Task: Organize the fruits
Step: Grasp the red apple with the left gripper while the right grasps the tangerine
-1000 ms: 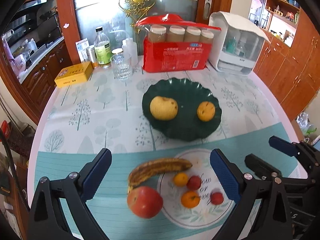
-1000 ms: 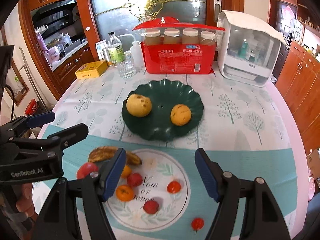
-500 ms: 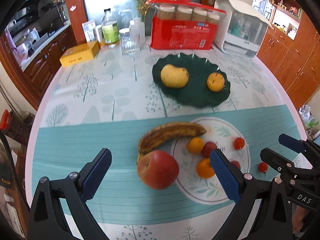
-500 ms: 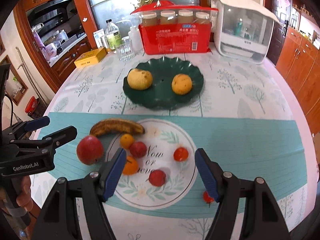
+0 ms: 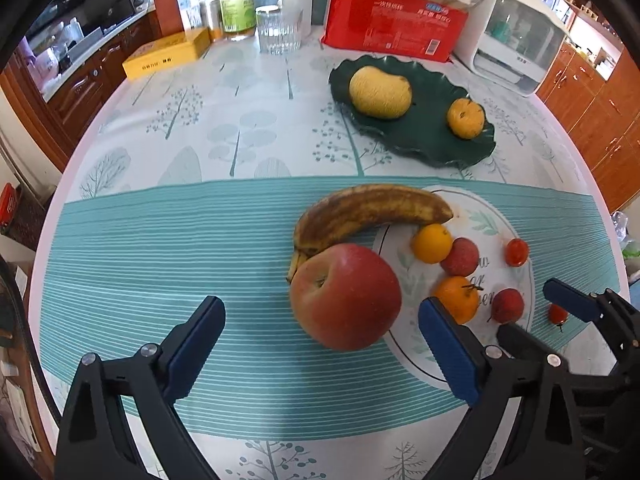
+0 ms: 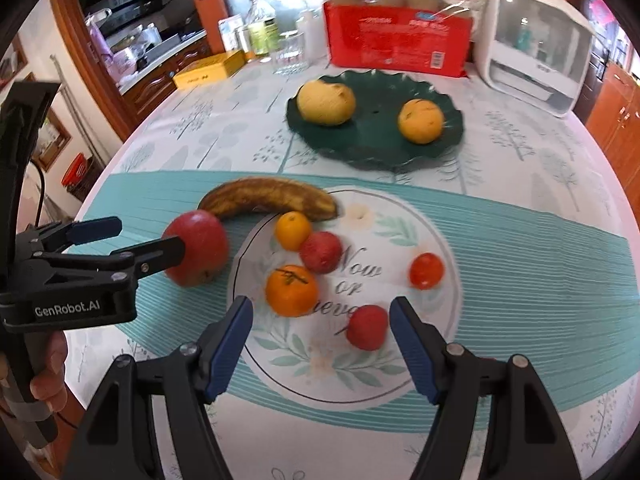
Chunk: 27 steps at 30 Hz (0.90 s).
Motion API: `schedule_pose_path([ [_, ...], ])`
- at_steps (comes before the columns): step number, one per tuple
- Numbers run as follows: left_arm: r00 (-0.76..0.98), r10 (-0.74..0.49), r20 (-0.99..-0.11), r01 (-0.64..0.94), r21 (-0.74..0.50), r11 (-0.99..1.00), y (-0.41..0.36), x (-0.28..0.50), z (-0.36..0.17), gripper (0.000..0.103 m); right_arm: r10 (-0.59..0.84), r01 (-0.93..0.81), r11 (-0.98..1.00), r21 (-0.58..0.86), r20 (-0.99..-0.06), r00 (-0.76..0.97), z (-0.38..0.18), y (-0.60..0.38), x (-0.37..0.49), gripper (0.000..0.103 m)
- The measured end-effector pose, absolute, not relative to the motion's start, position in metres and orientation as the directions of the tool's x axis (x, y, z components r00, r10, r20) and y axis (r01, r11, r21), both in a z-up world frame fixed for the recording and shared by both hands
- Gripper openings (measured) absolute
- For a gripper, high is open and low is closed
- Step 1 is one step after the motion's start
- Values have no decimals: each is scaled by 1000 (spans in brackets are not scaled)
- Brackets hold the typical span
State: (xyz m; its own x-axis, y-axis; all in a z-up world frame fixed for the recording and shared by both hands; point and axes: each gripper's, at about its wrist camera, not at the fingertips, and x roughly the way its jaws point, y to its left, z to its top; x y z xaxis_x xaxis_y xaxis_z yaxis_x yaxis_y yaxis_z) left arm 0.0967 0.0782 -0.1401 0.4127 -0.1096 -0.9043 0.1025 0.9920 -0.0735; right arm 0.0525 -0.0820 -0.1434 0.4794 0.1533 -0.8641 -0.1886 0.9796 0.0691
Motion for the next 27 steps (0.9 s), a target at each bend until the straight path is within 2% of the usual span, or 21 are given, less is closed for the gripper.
schedule_pose_path([
  [12,361,-154,-920,86,-132,988,78,107,-167,93,161,-226,972,58,-867,472,-171,-63,67,70],
  [15,358,-161,-920,91,-137,986,76,110,-171,93,159,-239,970,48,-870,467,-175,-58,70,64],
  [22,318,-180,-931,65,-168,984,74,116,-185,90,148,-256,966,34,-885,442,-188,-53,73,42],
  [26,298,-213,-930,39,-211,977,77,120,-192,84,154,-253,967,41,-882,446,-191,-53,74,41],
  [27,293,-219,-931,38,-217,975,77,121,-194,78,153,-254,966,38,-880,450,-191,-53,75,41],
])
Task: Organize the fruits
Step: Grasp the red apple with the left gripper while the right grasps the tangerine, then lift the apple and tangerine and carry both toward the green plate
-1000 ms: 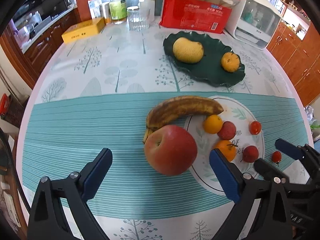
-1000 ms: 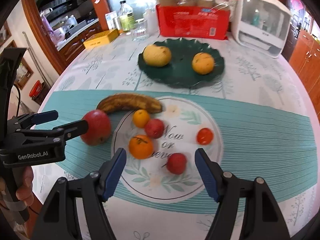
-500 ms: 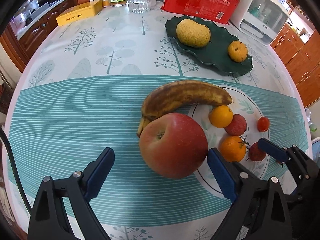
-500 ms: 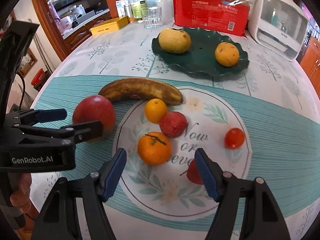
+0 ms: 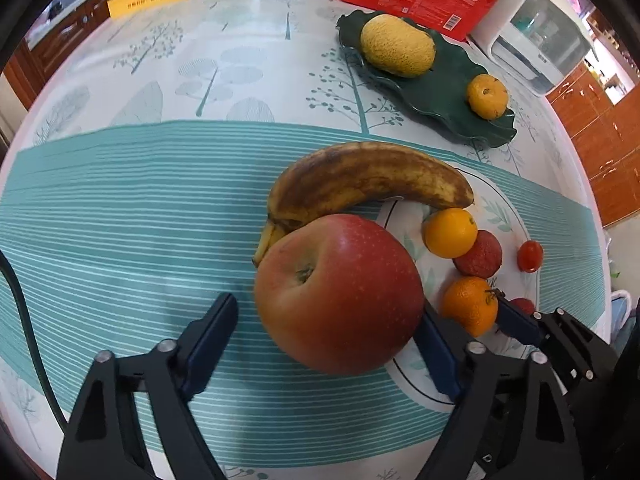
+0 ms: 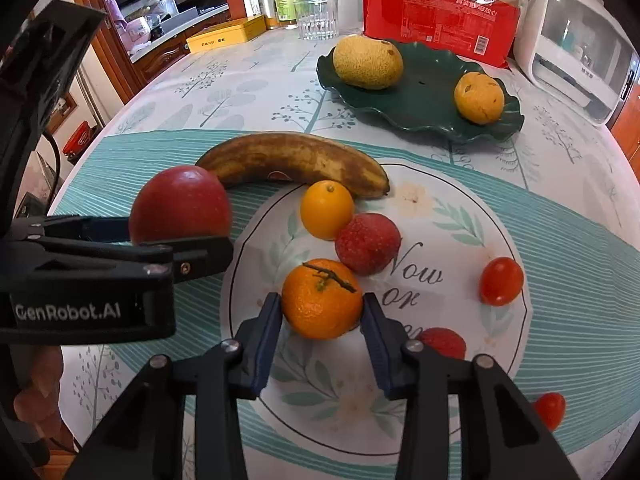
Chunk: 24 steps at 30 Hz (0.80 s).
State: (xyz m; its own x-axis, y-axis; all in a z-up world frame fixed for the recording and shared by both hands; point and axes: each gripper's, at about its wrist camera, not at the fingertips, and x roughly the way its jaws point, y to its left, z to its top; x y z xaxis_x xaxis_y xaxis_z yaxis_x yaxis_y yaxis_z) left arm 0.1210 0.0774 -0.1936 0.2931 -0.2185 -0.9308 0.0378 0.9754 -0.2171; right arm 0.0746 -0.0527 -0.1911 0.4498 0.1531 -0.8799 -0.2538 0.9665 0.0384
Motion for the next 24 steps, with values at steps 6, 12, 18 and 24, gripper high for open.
schedule_pose_path([
  [6,303,-204,-931,47,-199,979,72,122,-194,68,167,-258,965,49,-874,456,-191,-53,76,40],
  [12,295,-191,-936,42,-187,981,71,120,-194,67,183,-265,962,65,-874,450,-190,-55,73,39],
  [18,265,-159,-951,43,-153,987,73,112,-192,67,197,-273,959,75,-870,452,-185,-56,67,39],
  [24,263,-116,-958,64,-102,993,68,104,-177,66,211,-269,959,89,-857,470,-168,-63,59,39],
])
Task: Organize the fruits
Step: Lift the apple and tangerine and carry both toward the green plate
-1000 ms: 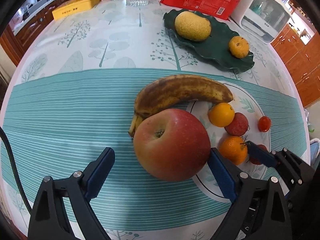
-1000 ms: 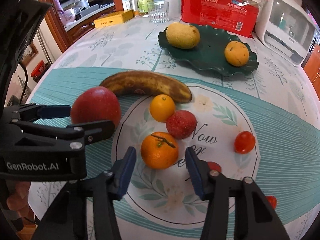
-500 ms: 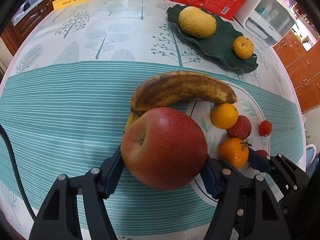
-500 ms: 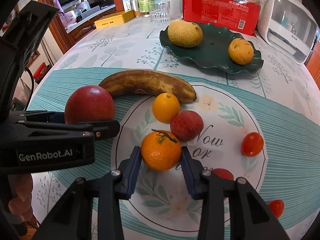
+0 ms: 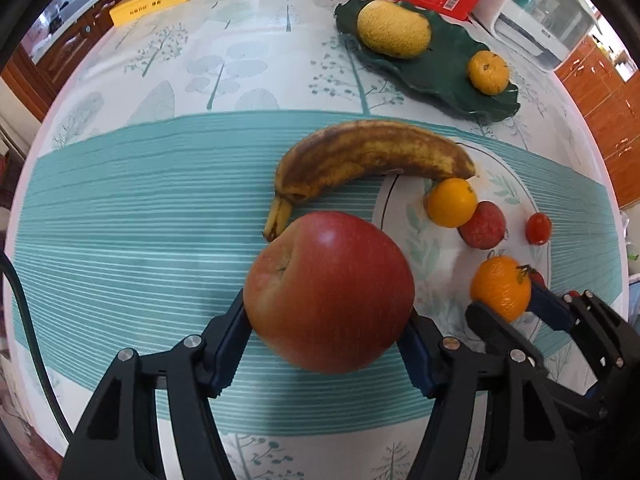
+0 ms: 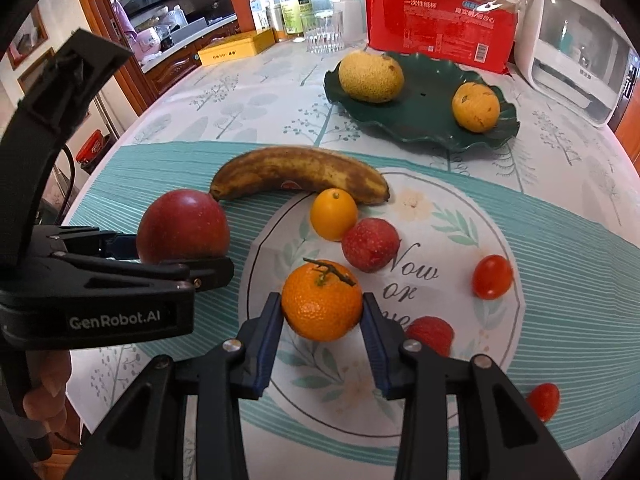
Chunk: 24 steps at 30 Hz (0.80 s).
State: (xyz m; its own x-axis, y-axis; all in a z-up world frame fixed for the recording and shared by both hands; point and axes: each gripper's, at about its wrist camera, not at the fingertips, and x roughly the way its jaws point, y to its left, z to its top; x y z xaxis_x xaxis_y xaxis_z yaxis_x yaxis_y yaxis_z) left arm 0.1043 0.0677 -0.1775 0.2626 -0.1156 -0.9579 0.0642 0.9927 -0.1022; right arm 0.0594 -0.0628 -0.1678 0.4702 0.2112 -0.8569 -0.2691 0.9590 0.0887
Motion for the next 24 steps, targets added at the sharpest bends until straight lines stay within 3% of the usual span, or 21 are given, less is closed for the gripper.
schedule_pose_path([
  [8,357,-121,-926,142,-74,987,52,105,-120,60,232,-259,960,105,-814,532,-123,-78,59,39],
  [10,411,-114,-904,178,-43,983,45,106,-98,24,232,-254,962,104,-801,552,-108,-82,62,39],
  [16,495,-138,-858,243,-16,970,33,120,-61,24,209,-248,966,68,-771,602,-79,-93,72,39],
  [20,389,-209,-897,188,-145,971,49,125,-93,32,208,-237,968,80,-785,584,-91,-99,77,39],
  [23,331,-206,-921,160,-160,974,53,119,-118,36,216,-233,968,97,-798,562,-110,-104,77,39],
  [24,314,-213,-925,160,-170,972,51,116,-124,42,211,-229,969,95,-798,564,-116,-105,76,39],
])
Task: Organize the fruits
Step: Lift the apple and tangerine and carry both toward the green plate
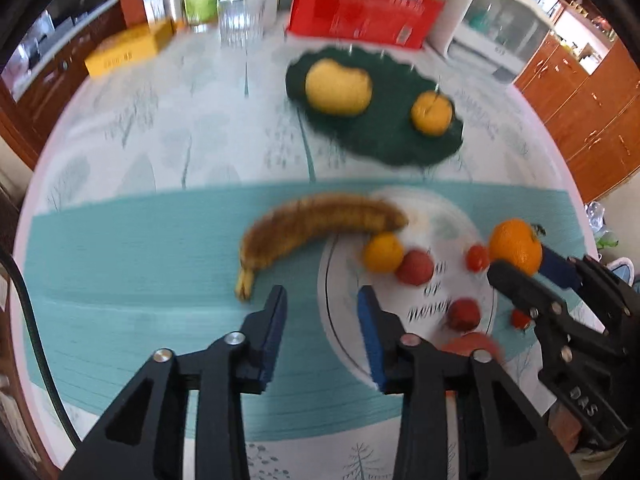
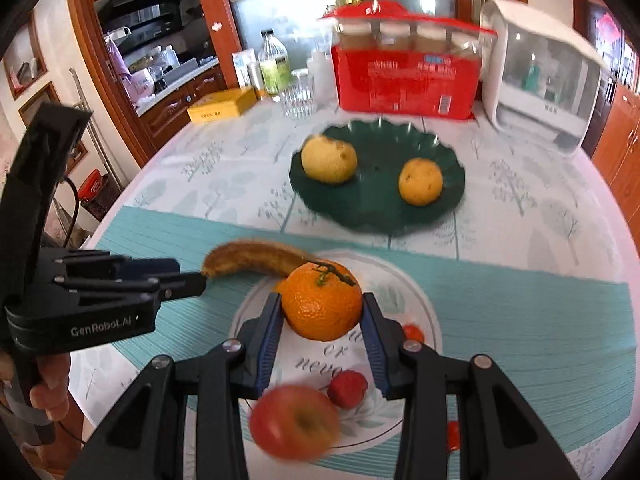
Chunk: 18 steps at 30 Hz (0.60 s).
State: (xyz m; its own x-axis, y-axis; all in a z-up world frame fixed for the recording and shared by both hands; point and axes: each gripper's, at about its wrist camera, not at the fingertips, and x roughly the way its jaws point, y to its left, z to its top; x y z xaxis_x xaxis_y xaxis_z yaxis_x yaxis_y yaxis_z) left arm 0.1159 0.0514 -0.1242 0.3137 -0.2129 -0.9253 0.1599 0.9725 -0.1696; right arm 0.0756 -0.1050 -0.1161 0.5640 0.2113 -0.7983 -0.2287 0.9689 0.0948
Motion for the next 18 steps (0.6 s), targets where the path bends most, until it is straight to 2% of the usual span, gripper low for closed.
schedule_pose_path([
  [1,304,-228,-925,168,-184,968,49,111,-128,51,199,-218,972,87,-798,569,-123,-107,75,39],
  [3,294,-252,-922,198,-200,960,41,98,-134,60,180,-184,979,87,-792,584,-136,-116,73,39],
  [4,288,-271,-918,233,-207,950,32,88,-136,62,176,-167,981,94,-786,592,-139,-121,72,39],
  [10,217,-315,-924,353,-226,908,-15,56,-154,62,162,-118,987,112,-730,664,-155,-150,63,39],
  [18,227,-330,-916,387,-226,894,-51,35,-162,63,195,-187,978,87,-692,695,-160,-173,53,39],
])
